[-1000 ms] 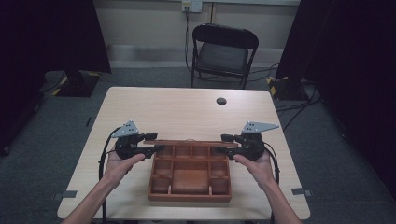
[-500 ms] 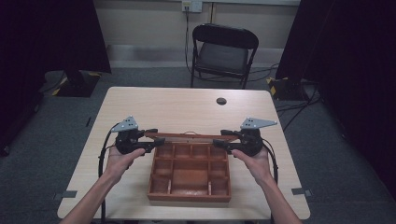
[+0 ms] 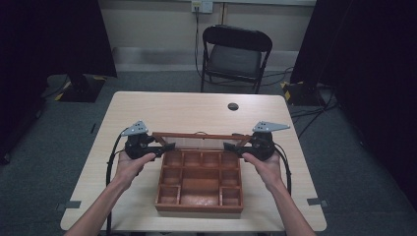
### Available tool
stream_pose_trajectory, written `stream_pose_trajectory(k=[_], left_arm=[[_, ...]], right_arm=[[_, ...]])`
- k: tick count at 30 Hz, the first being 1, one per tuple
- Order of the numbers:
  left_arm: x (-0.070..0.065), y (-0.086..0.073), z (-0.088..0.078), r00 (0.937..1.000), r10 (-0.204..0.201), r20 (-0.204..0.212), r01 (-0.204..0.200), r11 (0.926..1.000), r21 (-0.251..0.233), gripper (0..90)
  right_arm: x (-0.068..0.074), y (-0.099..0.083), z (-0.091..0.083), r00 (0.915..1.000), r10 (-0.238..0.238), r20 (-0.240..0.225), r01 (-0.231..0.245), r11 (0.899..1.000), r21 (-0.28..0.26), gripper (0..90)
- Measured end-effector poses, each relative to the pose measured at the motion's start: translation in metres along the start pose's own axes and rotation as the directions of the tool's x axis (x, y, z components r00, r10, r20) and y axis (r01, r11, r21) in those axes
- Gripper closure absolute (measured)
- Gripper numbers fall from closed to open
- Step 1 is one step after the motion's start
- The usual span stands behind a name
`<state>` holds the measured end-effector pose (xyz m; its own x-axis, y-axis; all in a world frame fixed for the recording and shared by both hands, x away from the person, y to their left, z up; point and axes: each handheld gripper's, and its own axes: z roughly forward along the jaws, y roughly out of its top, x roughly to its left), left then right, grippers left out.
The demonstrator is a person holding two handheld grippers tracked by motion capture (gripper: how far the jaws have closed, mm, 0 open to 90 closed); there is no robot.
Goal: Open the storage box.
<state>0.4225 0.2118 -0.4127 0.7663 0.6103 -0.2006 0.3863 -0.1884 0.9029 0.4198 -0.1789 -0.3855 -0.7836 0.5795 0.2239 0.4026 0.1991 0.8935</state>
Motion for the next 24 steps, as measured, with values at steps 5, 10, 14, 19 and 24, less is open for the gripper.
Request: stream_pose_trajectory(k=[5, 10, 14, 19, 24], left_arm=[[0.002, 0.000, 0.001, 1.0000, 0.006, 0.001, -0.006, 1.0000, 0.002, 44.9], [0.004, -0.001, 0.003, 1.0000, 0.000, 0.002, 0.000, 1.0000, 0.006, 45.7], [0.005, -0.001, 0.005, 1.0000, -0.004, -0.001, 0.004, 1.0000, 0.001, 46.2], [0.008, 0.002, 0.008, 1.0000, 0.003, -0.003, -0.003, 1.0000, 0.006, 46.8], [0.012, 0.001, 0.010, 1.0000, -0.005, 0.004, 0.005, 1.0000, 0.002, 46.2]], right_arm=[[-0.005, -0.002, 0.005, 0.9995, 0.027, -0.017, -0.027, 1.000, 0.003, 41.5], [-0.007, -0.003, 0.007, 0.9995, 0.027, -0.013, -0.027, 1.000, 0.004, 41.8], [-0.009, -0.002, 0.008, 0.9996, 0.029, -0.007, -0.029, 1.000, 0.000, 41.9], [-0.013, -0.003, 0.010, 0.9993, 0.036, 0.006, -0.036, 0.999, 0.001, 41.8], [-0.019, -0.006, 0.012, 0.9981, 0.061, 0.002, -0.061, 0.998, -0.009, 41.9]])
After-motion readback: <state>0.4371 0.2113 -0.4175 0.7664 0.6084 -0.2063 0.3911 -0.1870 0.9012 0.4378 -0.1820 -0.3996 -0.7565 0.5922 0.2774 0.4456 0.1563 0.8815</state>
